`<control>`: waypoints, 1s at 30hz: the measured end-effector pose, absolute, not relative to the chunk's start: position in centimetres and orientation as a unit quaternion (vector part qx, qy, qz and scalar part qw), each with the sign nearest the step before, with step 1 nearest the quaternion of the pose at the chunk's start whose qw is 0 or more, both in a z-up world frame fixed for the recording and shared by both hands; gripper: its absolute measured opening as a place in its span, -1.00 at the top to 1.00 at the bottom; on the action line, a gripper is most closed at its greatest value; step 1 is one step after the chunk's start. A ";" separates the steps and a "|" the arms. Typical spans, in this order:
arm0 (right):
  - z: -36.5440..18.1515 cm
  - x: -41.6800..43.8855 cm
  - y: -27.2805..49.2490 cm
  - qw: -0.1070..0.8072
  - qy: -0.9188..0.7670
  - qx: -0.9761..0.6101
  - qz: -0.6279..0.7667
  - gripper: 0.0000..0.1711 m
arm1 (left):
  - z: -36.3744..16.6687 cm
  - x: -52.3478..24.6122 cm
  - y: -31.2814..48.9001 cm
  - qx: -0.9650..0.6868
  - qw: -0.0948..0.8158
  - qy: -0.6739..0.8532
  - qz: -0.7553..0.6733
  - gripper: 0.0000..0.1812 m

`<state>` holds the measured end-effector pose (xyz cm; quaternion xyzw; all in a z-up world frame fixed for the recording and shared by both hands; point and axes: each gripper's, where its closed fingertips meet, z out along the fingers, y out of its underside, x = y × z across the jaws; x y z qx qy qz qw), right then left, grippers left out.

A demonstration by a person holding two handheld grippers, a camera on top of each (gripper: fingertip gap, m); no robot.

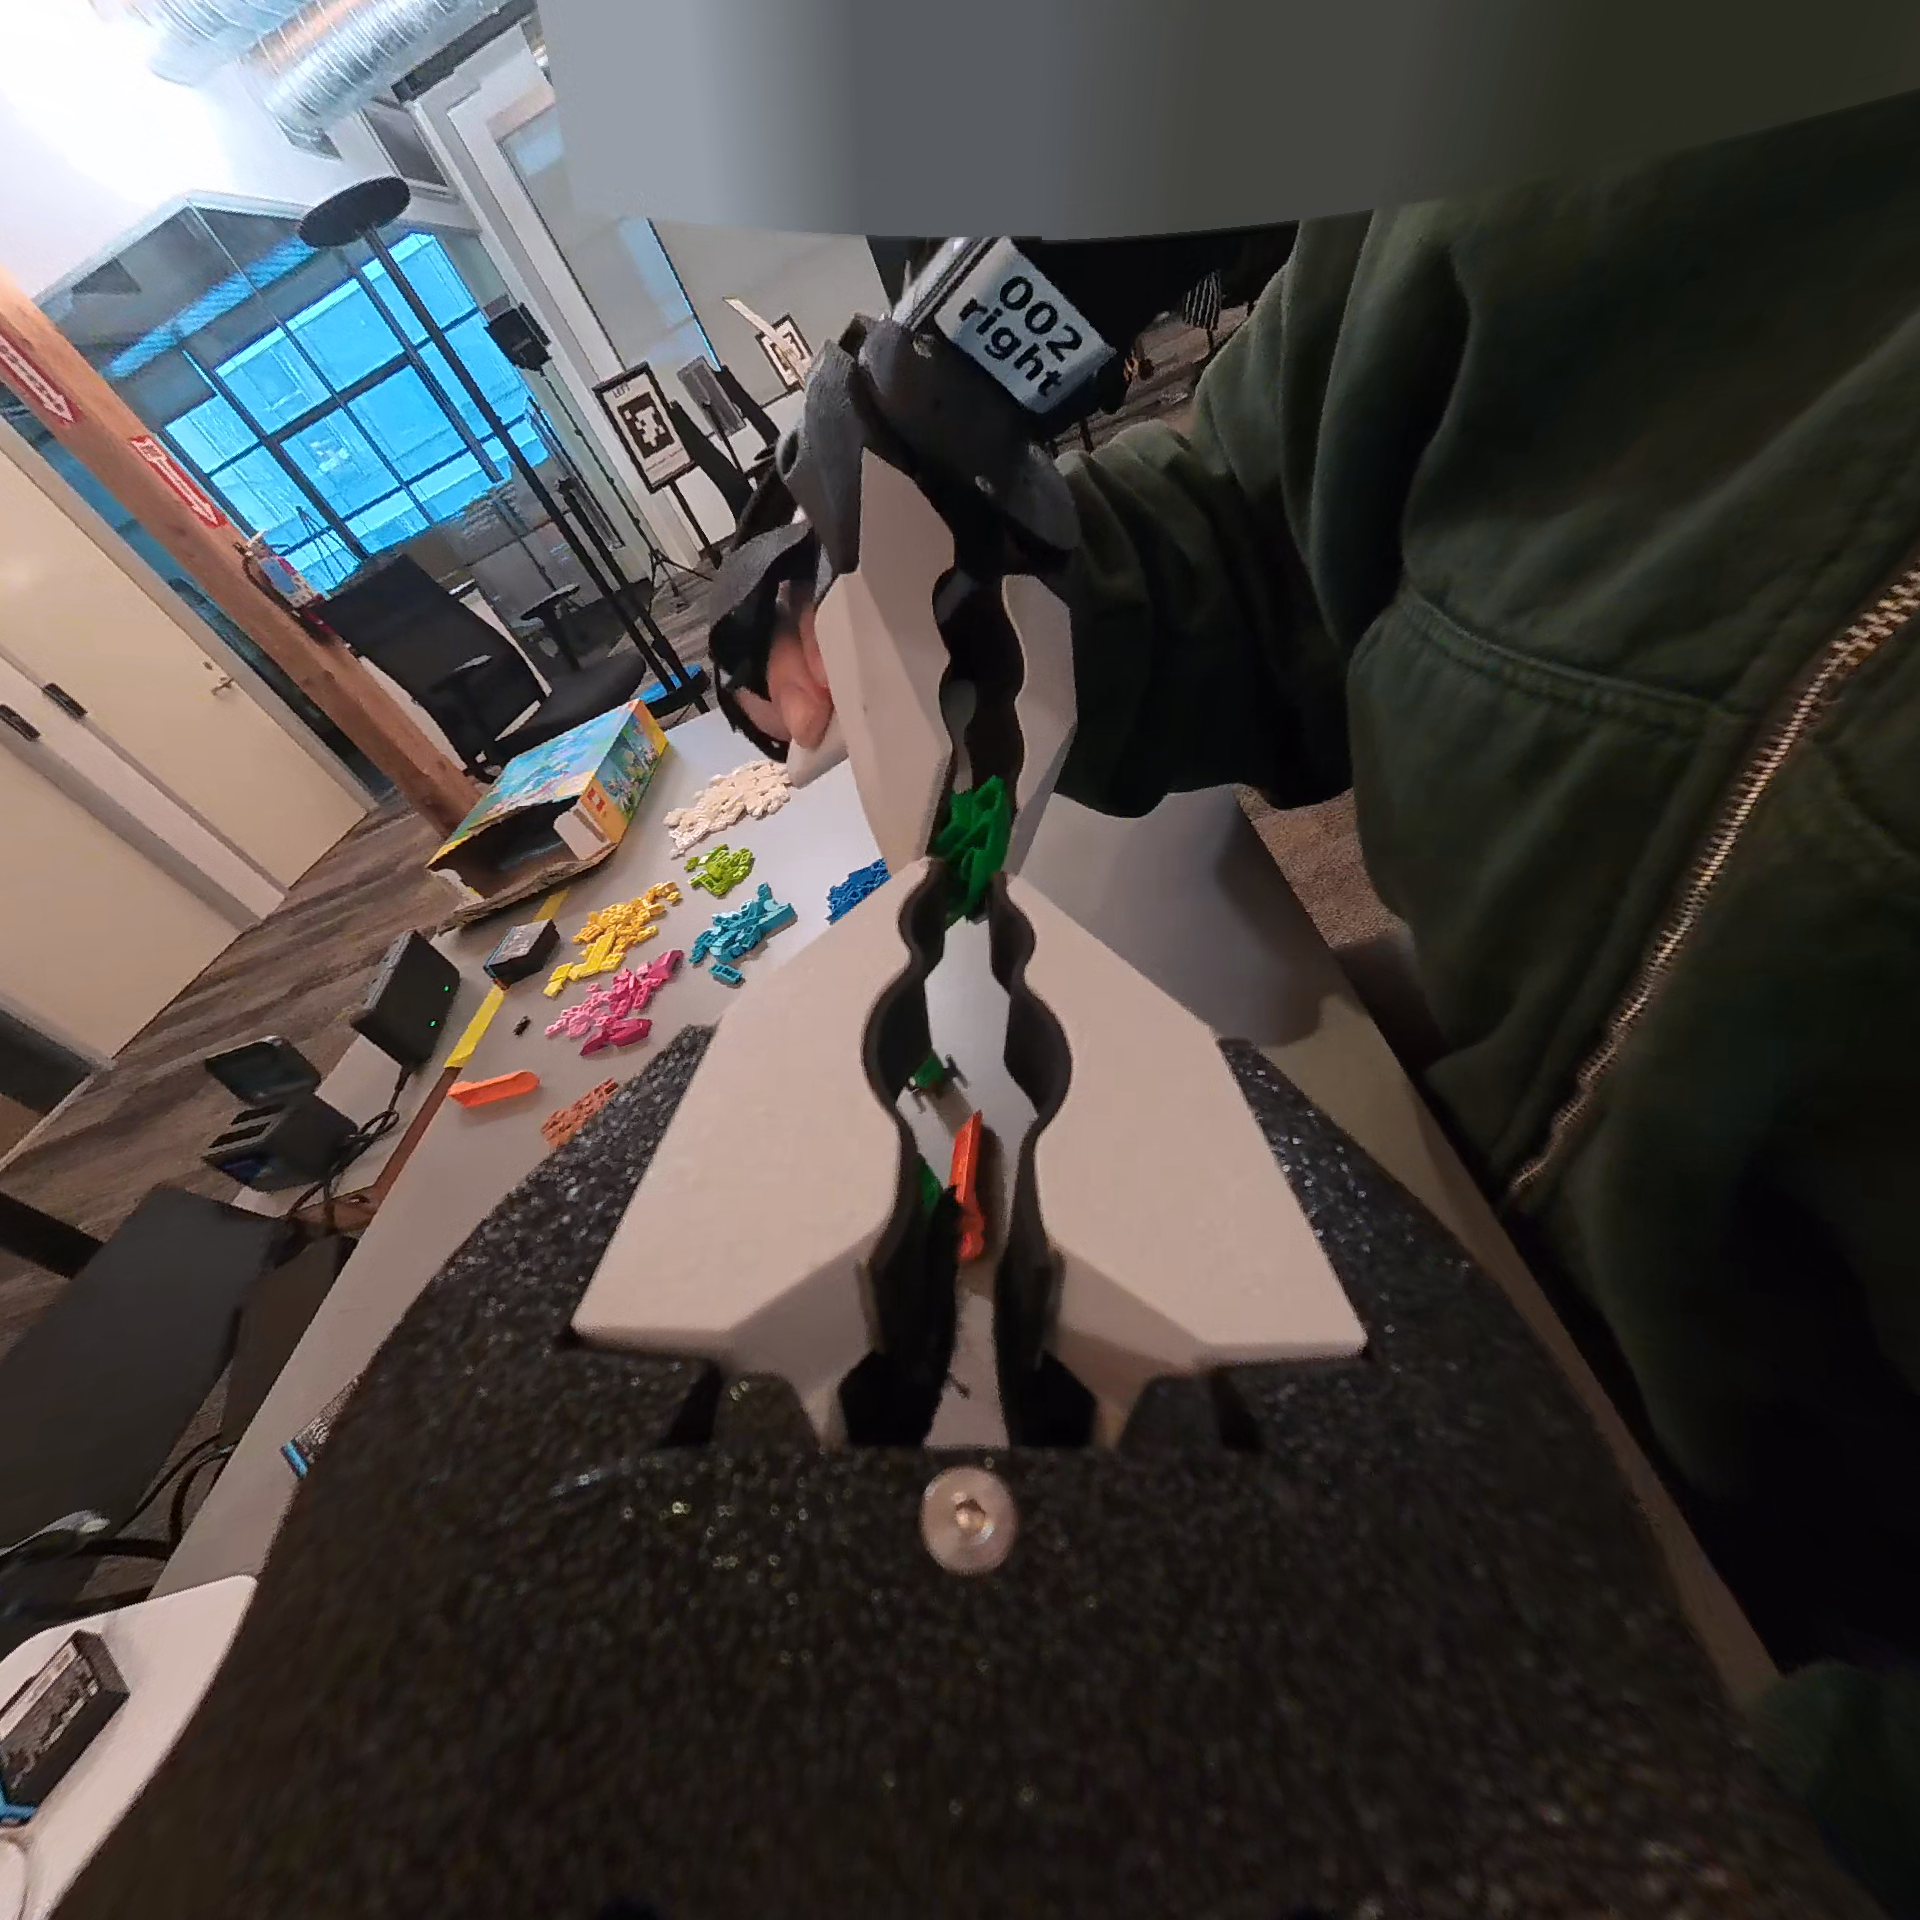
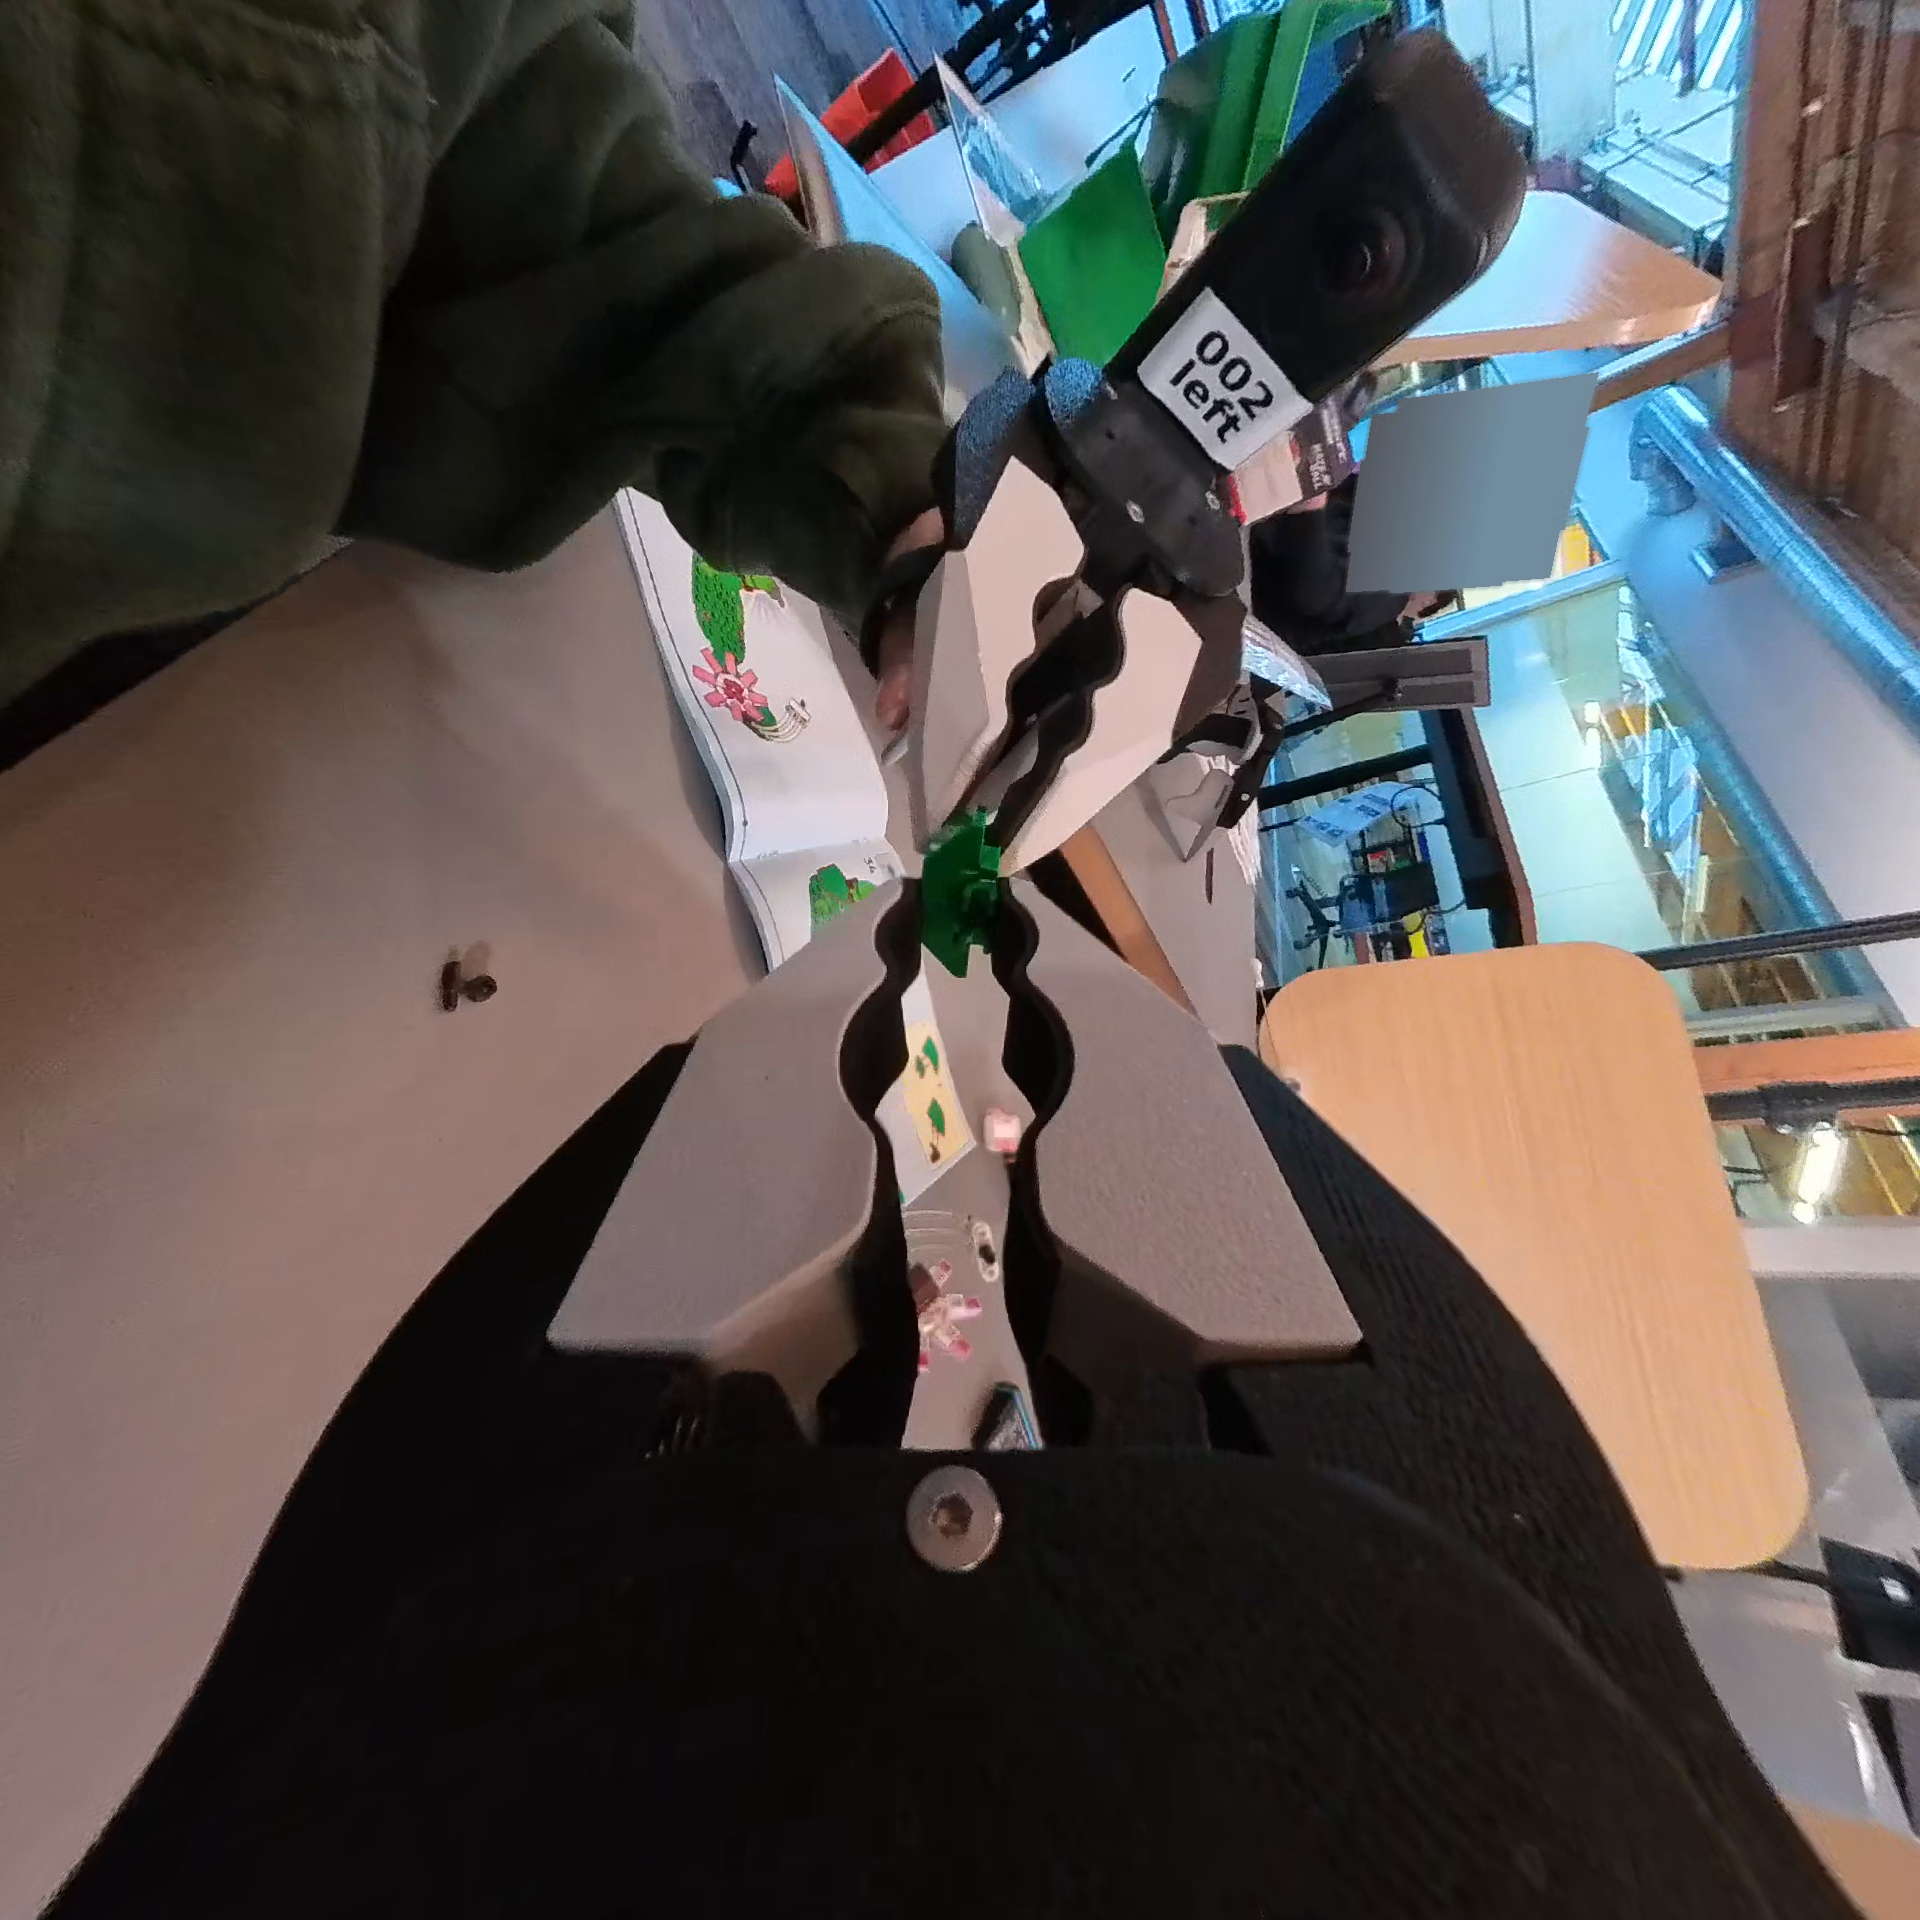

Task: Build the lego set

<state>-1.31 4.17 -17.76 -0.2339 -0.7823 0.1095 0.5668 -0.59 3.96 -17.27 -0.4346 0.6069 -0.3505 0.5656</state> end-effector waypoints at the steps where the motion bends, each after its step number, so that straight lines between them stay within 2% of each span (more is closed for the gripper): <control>1: -17.8 -1.3 4.3 0.565 -0.782 -0.238 0.112 0.87 | -17.3 -0.6 4.0 -0.436 0.566 0.606 -0.349 0.94; 5: -17.8 -1.4 4.7 0.573 -0.768 -0.257 0.124 0.87 | -17.5 -0.6 4.4 -0.451 0.565 0.597 -0.348 0.94; 7: -17.4 -1.6 5.1 0.573 -0.740 -0.303 0.181 0.86 | -16.9 -0.7 4.7 -0.457 0.575 0.576 -0.359 0.94; 11: -18.1 -2.0 5.6 0.503 -0.680 -0.417 0.332 0.86 | -17.1 -1.1 5.6 -0.469 0.608 0.553 -0.322 0.92; 14: -18.5 -2.2 5.3 0.474 -0.647 -0.439 0.404 0.86 | -17.5 -1.5 5.5 -0.485 0.606 0.536 -0.333 0.86; 17: -19.2 -2.3 5.5 0.510 -0.665 -0.413 0.357 0.86 | -19.0 -2.1 5.8 -0.524 0.593 0.512 -0.335 0.83; 20: -19.9 -2.4 5.0 0.527 -0.691 -0.377 0.319 0.86 | -19.8 -3.1 5.8 -0.561 0.571 0.448 -0.399 0.81; 23: -20.3 -2.8 4.1 0.536 -0.700 -0.341 0.326 0.86 | -20.0 -4.4 6.2 -0.605 0.553 0.308 -0.482 0.89; 26: -21.0 -3.4 4.0 0.548 -0.701 -0.321 0.324 0.86 | -21.5 -4.4 4.8 -0.627 0.496 0.222 -0.558 0.77; 30: -21.9 -4.5 3.0 0.554 -0.707 -0.284 0.336 0.86 | -22.0 -4.9 4.3 -0.616 0.467 0.159 -0.614 0.68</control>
